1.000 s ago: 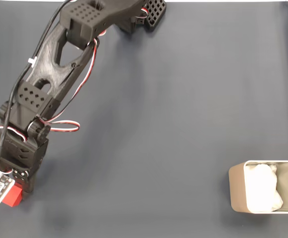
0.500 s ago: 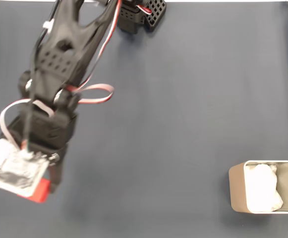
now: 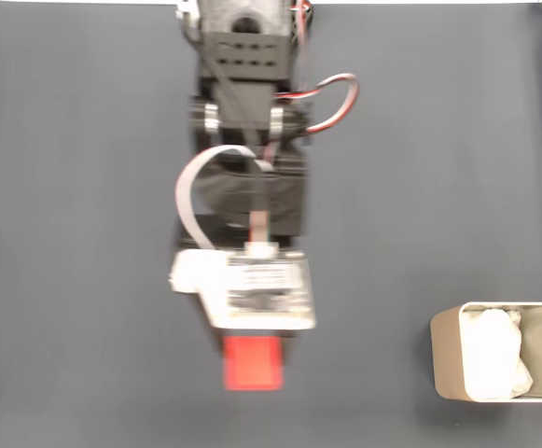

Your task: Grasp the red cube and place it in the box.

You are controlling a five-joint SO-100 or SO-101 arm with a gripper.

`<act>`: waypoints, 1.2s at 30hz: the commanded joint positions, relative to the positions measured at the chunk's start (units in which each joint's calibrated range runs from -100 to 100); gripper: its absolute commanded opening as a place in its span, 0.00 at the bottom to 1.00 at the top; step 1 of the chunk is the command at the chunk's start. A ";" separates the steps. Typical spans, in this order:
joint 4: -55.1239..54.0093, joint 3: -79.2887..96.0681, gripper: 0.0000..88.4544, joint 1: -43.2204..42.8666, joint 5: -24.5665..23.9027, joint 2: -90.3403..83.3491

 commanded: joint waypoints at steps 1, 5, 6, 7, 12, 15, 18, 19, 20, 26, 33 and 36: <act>-0.27 -3.07 0.00 -5.54 -0.24 -2.82; -0.52 -5.53 0.00 -9.59 -0.24 -0.74; -0.60 -5.99 0.00 -10.44 -0.24 -0.22; -0.60 -6.45 0.00 -11.30 -0.24 0.22; -0.60 -9.37 0.00 -15.34 -0.54 2.64; -0.60 -11.28 0.00 -17.62 -0.54 4.29; -0.68 -14.75 0.00 -19.53 -0.63 6.80; -0.68 -15.84 0.00 -20.10 -0.63 7.67; -0.68 -17.03 0.00 -20.74 -0.63 8.71; -0.68 -22.69 0.00 -23.51 -0.44 14.08; -0.68 -27.07 0.00 -25.50 -0.29 18.85; -0.52 -28.44 0.00 -26.21 -0.39 20.49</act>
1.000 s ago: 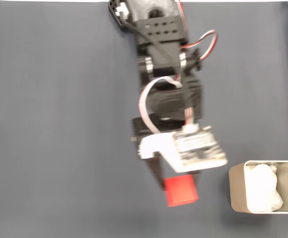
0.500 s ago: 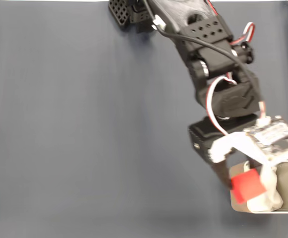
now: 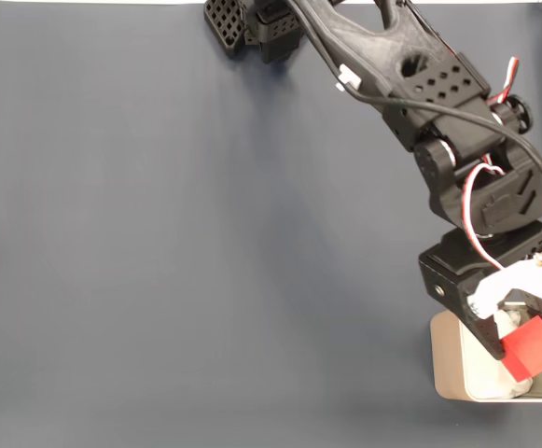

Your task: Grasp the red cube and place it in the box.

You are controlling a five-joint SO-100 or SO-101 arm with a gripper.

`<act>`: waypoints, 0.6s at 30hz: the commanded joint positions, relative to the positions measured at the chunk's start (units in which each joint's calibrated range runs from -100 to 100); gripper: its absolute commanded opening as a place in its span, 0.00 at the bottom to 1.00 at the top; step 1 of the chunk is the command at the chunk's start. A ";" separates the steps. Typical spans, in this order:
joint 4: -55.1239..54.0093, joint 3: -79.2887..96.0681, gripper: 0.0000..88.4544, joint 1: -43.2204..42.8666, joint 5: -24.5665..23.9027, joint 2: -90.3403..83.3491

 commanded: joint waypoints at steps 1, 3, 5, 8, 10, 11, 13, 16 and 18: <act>-0.52 -4.84 0.00 -1.13 -0.39 0.69; -0.68 -5.11 0.00 -1.55 -0.39 1.47; -0.68 -5.30 0.00 -1.91 -0.49 2.16; -0.68 -5.39 0.00 -2.12 -0.73 3.03; -0.68 -5.39 0.00 -2.12 -0.83 3.55; -0.68 -5.39 0.00 -2.12 -0.88 3.81; -0.68 -5.39 0.00 -2.05 -0.93 4.16; -0.76 -5.39 0.00 -1.98 -0.98 4.50; -0.76 -5.39 0.00 -1.91 -1.03 4.59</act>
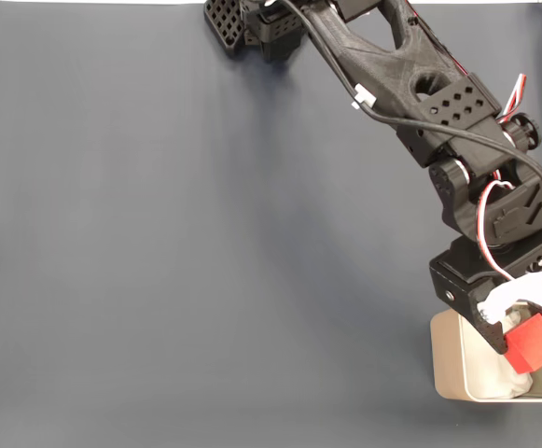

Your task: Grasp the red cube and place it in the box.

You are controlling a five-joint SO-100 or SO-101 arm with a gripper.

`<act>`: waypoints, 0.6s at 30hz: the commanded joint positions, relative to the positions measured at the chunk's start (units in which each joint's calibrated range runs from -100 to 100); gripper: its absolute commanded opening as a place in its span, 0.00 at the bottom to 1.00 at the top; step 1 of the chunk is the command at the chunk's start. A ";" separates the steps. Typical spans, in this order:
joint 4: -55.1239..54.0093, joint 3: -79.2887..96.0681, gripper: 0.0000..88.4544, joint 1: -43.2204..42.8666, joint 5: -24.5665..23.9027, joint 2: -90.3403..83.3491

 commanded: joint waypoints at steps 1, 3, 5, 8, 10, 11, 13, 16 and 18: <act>-0.76 -3.67 0.00 -0.13 -0.44 -0.88; -0.76 -3.67 0.00 -0.06 -0.44 -0.79; -0.76 -3.67 0.00 0.08 -0.39 -0.71; -0.85 -3.67 0.00 0.30 -0.34 -0.62; -0.85 -3.85 0.00 0.51 -0.34 -0.62; -0.85 -3.85 0.00 0.65 -0.29 -0.62; -0.85 -4.04 0.00 0.79 -0.24 -0.53; -0.85 -4.04 0.00 0.93 -0.15 -0.62; -0.85 -4.13 0.00 1.01 -0.10 -0.62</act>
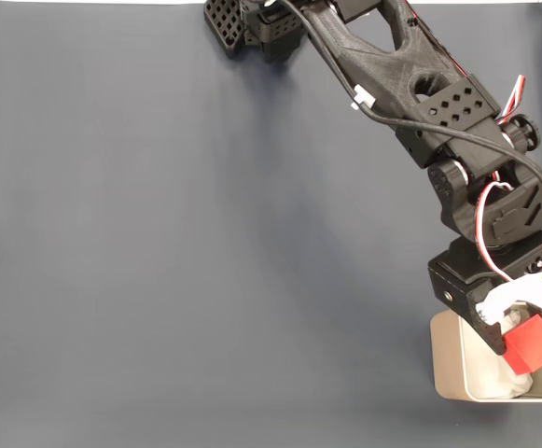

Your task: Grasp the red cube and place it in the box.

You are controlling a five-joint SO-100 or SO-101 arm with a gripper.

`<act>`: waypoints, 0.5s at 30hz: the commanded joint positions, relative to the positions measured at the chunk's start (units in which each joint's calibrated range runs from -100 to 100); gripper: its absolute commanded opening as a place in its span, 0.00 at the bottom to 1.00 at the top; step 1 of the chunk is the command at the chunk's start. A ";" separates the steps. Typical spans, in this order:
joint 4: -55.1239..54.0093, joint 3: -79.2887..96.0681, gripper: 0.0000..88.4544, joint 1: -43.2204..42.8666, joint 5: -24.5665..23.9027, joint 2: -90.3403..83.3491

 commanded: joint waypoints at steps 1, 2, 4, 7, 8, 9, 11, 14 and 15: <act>-0.85 -4.13 0.00 0.86 0.00 -0.62; -0.85 -4.13 0.00 0.86 0.00 -0.71; -0.85 -4.13 0.00 0.86 0.00 -0.71; -0.85 -4.13 0.00 0.86 0.05 -0.79; -0.85 -4.13 0.00 0.86 0.05 -0.79; -0.85 -4.13 0.00 0.93 0.05 -0.71; -0.85 -4.13 0.00 0.93 0.05 -0.71; -1.09 -4.13 0.02 1.00 0.00 -0.71; -1.34 -4.13 0.05 1.00 -0.15 -0.71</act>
